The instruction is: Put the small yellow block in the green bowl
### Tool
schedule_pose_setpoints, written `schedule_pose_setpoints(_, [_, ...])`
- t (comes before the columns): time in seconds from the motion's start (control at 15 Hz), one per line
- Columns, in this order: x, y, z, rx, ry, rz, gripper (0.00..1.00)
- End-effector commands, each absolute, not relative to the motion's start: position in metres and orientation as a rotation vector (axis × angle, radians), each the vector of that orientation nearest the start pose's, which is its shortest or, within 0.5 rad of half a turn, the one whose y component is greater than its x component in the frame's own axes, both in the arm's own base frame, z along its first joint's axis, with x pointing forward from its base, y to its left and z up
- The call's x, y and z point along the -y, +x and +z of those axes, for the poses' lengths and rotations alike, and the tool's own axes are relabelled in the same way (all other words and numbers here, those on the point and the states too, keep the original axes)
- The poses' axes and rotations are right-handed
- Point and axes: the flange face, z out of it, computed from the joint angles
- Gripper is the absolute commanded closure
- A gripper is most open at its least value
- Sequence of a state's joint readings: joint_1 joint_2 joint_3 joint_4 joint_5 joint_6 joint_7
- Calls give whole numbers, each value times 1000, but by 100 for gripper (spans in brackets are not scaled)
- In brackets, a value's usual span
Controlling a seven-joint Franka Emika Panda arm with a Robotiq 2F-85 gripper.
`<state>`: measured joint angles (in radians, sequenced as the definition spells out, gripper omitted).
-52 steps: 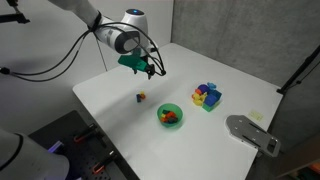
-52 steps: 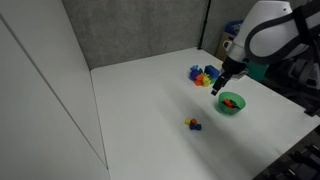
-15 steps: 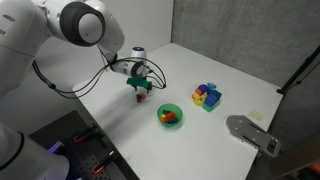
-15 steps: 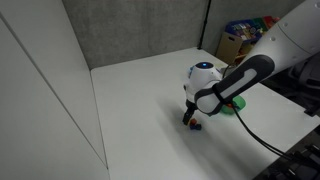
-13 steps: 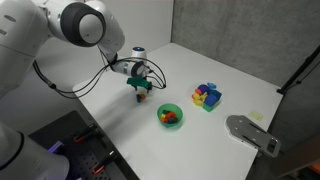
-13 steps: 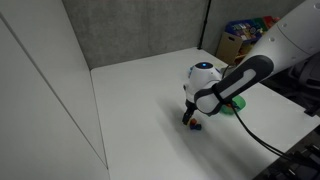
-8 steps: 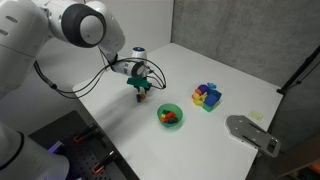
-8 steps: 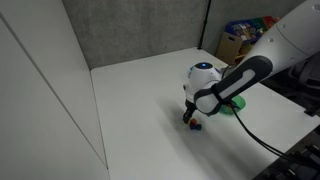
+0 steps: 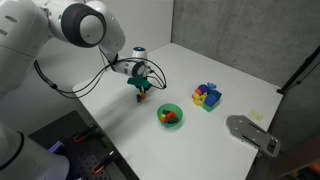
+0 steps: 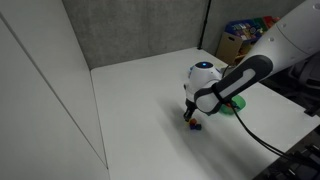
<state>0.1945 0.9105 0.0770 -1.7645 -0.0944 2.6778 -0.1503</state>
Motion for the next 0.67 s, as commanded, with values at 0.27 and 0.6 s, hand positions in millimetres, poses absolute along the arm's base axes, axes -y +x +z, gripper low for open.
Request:
schedule_pose_setpoints(0.27, [-154,636,95,659,-3074,-11,89])
schedule_pose_setpoints(0.6, [-121,656,130,535,-3118,90,89])
